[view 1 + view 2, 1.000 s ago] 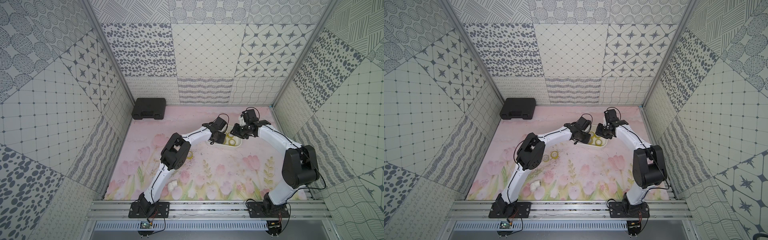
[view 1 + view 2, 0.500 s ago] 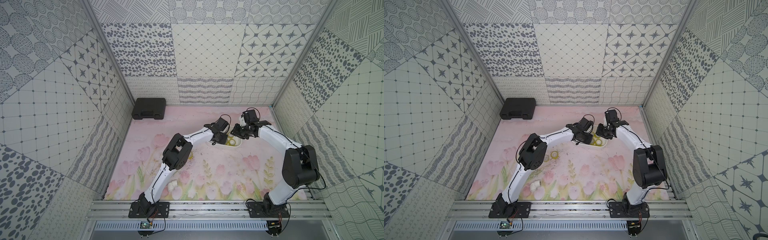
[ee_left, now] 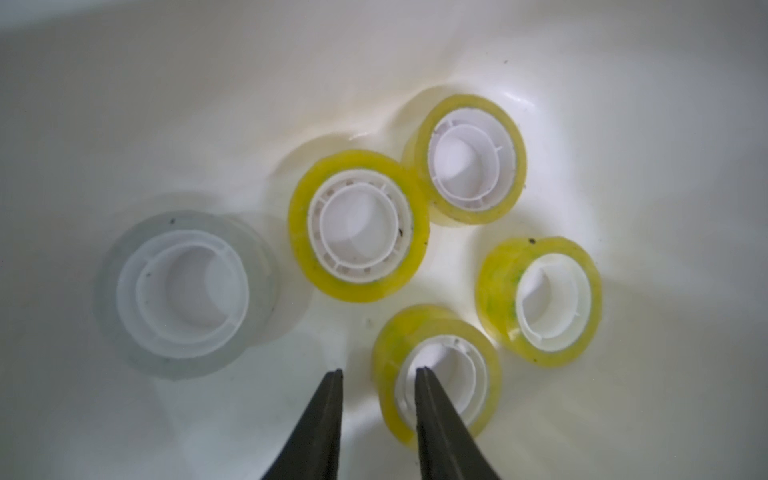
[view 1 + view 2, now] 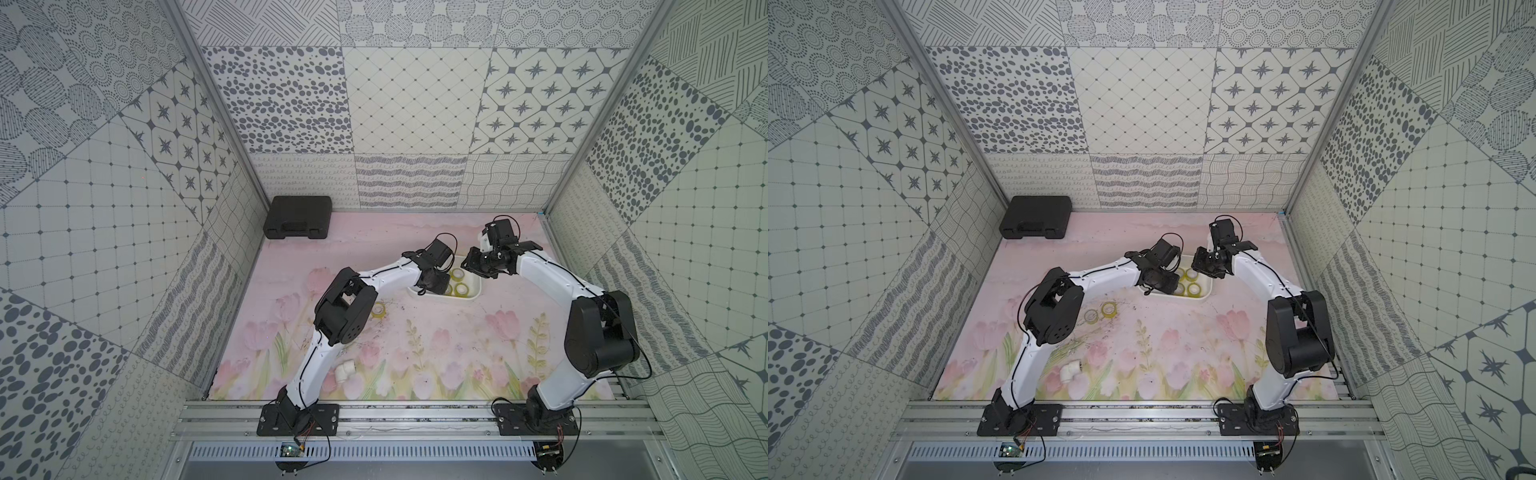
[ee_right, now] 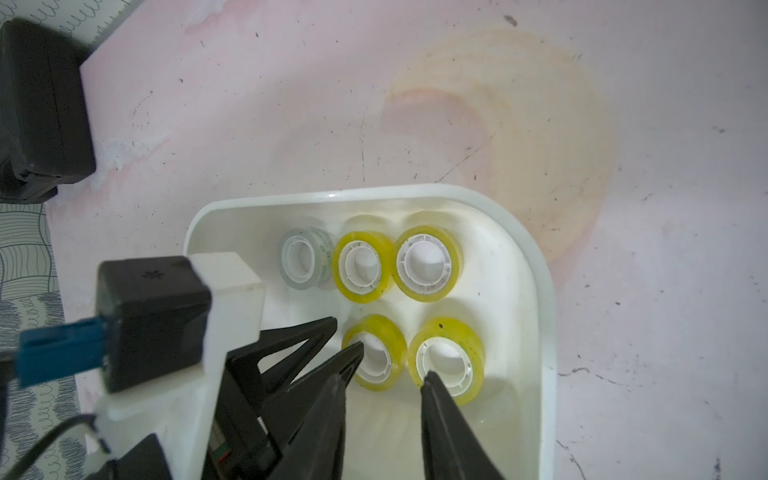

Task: Put the transparent tape into the storage box
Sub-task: Place the tape in the storage box, then pick up the tape at the center of the board.

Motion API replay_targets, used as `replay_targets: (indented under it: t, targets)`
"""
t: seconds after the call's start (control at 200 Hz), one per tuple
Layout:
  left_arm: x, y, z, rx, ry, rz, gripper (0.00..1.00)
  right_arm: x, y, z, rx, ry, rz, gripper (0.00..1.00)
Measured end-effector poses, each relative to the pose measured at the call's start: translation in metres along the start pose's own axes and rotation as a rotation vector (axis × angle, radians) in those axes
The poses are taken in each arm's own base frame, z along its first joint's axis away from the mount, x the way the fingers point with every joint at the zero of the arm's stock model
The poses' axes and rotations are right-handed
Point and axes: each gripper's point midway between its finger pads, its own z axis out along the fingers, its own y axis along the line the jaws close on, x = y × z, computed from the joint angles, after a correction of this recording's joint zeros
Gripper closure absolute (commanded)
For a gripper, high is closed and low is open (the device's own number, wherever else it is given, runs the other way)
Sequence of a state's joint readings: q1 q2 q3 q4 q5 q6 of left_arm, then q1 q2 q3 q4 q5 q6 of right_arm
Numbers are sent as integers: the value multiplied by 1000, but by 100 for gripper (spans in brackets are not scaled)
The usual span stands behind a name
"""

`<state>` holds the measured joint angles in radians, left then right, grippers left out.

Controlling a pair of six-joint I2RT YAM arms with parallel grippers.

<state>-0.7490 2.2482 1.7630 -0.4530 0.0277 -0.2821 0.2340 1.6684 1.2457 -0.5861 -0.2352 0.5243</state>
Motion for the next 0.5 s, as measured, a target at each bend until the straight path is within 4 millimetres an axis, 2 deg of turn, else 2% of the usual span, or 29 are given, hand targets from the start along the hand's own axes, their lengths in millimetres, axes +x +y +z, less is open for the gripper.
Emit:
replay_targets:
  t: [0.125,0.25,0.395,0.5]
  targets:
    - [-10,-3,-25,3,-44,0,57,-3,5,-4,-8,-8,-11,66]
    - [-27,-7,-52,10,-117,2,54,-10,23,-11,-28,-24,-56,66]
    - [-35,1,-90,-1,-191,-27,53,-14,75,-21,-93,-42,-180,66]
    - [-33,24,-126,-36,-248,-87,52,-8,121,-17,-152,-35,-290,66]
